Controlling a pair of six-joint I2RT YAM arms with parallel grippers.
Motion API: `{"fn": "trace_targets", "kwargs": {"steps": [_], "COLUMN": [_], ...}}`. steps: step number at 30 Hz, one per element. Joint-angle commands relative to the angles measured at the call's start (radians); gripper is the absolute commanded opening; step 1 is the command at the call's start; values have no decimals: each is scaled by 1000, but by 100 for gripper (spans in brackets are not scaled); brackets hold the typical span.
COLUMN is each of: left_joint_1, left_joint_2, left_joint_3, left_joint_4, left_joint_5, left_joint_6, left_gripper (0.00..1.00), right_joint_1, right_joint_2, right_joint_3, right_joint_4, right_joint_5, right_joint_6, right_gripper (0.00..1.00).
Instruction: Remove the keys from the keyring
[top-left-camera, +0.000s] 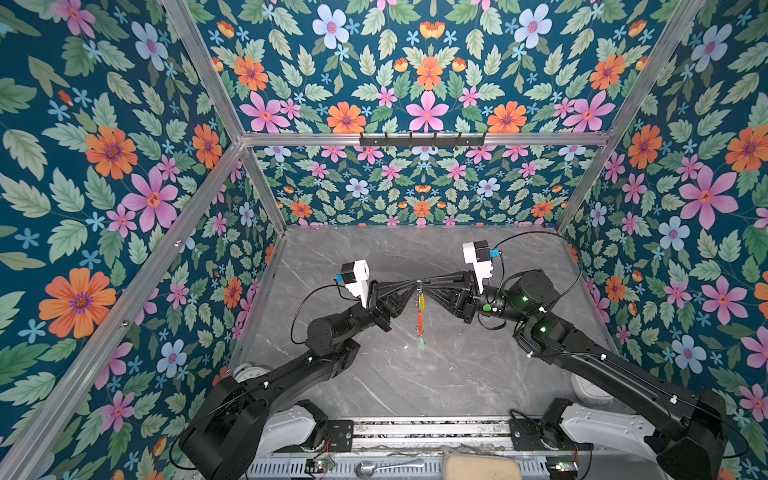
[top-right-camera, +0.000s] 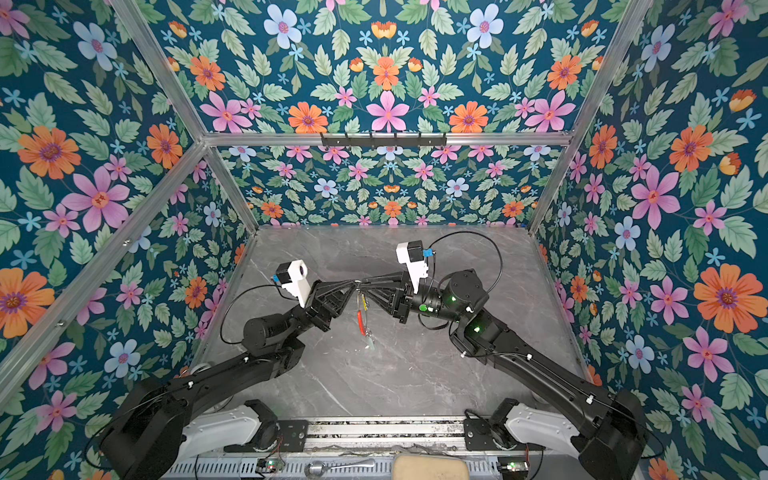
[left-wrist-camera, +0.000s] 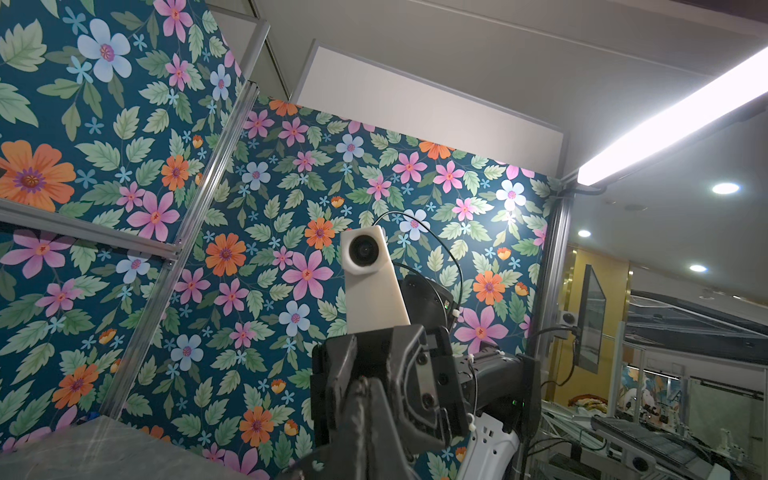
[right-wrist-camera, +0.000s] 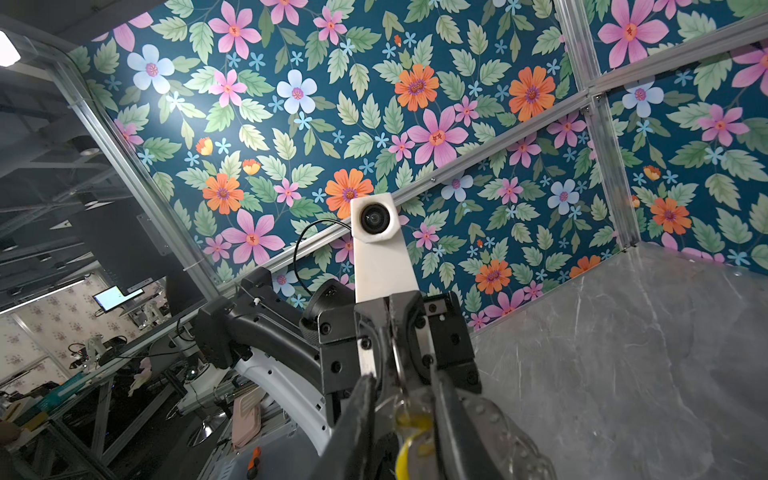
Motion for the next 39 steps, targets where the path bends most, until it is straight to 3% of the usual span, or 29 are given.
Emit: {"fn": "trace_targets", "kwargs": {"steps": [1, 7, 14, 17, 18, 21, 23, 25, 30, 39], "left_joint_1": [0, -1, -2, -1, 0, 4, 13, 23, 42, 44], "left_joint_2": [4, 14, 17, 17, 13, -13, -40, -67, -111, -128], "left_joint_3": [4, 5, 4, 5, 1, -11, -8, 4, 61, 169], "left_joint_4": [65, 72, 74, 74, 74, 36, -21, -99, -321, -614], "left_joint_5": [-3, 2, -1, -4, -7, -8, 10, 40, 161, 304], "left_joint_6": [-10, -19, -23, -32, -37, -37, -38, -38, -37, -3], "left_gripper": [0, 0, 0, 0, 3, 39, 49, 53, 54, 35], "right_joint_1": [2, 5, 5, 5, 5, 5, 5, 5, 4, 5], "right_joint_2": [8, 21, 28, 26, 19, -11, -25, -34, -46, -42], "right_joint_3": [13, 21, 32, 42, 47, 74, 104, 136, 210, 300], "right_joint_4": [56, 63, 48, 12, -15, -146, -253, -376, -601, -765], "right_joint_5": [-34, -47, -62, -73, -70, -51, -47, -51, -59, -24], "right_joint_6": [12, 15, 12, 1, -11, -60, -104, -159, -277, -379], "right_gripper": [23, 18, 1, 0, 0, 0, 0, 0, 0, 0]}}
